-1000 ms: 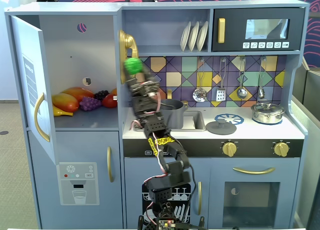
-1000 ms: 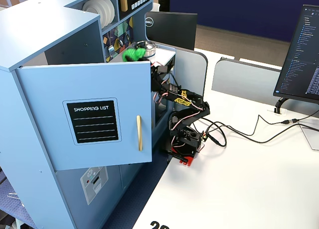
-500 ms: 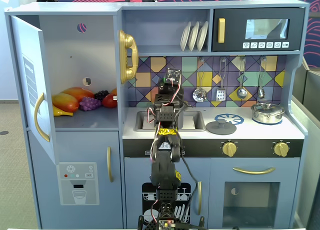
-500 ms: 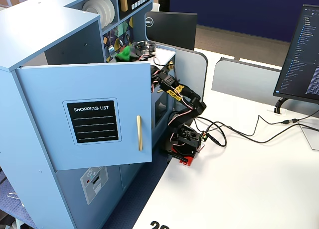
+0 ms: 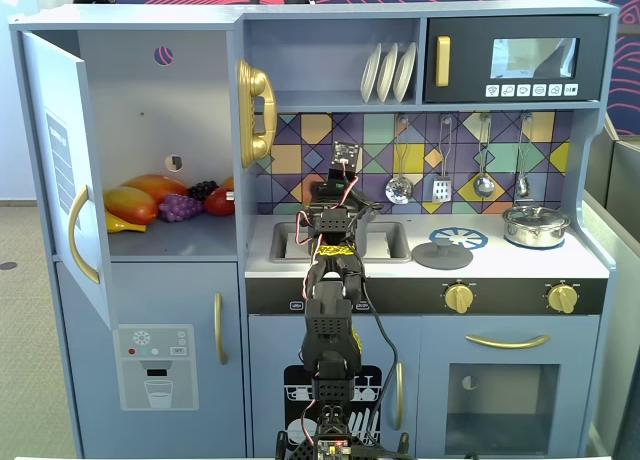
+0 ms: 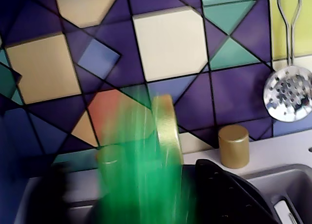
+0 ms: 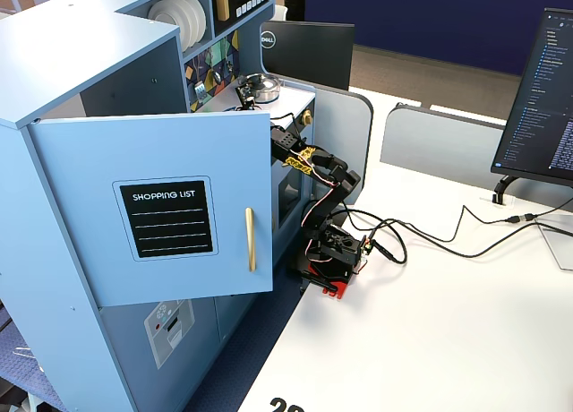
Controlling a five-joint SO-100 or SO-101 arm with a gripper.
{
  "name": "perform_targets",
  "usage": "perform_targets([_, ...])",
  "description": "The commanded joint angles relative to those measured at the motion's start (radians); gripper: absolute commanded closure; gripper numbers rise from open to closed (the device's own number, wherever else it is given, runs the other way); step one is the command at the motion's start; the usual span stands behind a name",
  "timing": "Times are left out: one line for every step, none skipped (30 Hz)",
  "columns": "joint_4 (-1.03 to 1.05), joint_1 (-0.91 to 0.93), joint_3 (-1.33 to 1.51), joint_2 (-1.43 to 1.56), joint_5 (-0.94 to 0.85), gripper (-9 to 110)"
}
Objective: Pick up the green pineapple from the left cabinet and place it in the gray recipient
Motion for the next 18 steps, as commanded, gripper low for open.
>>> perform_targets([0.012,0.000,-0.072,0.072,-0.015,69])
perform_targets([0.032,0.002,-0.072,0.100,-0.026,70])
perform_targets([0.063,0.000,-0.071,0.137,-0.031,72])
perform_targets([0.112,-0.002,-0.063,0.178,-0.040,75])
perform_targets([0.167,0.006,-0.046,0.232,-0.052,79])
perform_targets([0.233,0.018,-0.021,0.293,-0.058,83])
perform_targets([0.316,0.032,0.008,0.357,-0.075,88])
perform_targets([0.416,0.043,0.035,0.426,-0.095,94])
perform_targets([0.525,0.051,0.064,0.495,-0.097,97])
perform_targets([0.627,0.052,0.097,0.558,-0.081,100])
perform_targets([0.710,0.046,0.135,0.617,-0.061,101])
perform_targets([0.781,0.037,0.183,0.670,-0.046,101])
perform_targets([0.845,0.026,0.233,0.716,-0.044,101])
perform_targets([0.893,0.014,0.291,0.759,-0.057,101])
perform_targets([0.931,0.000,0.351,0.796,-0.075,101])
perform_targets([0.966,-0.014,0.413,0.825,-0.074,101])
perform_targets([0.988,-0.028,0.476,0.845,-0.054,101])
perform_targets([1.002,-0.035,0.540,0.859,-0.052,101])
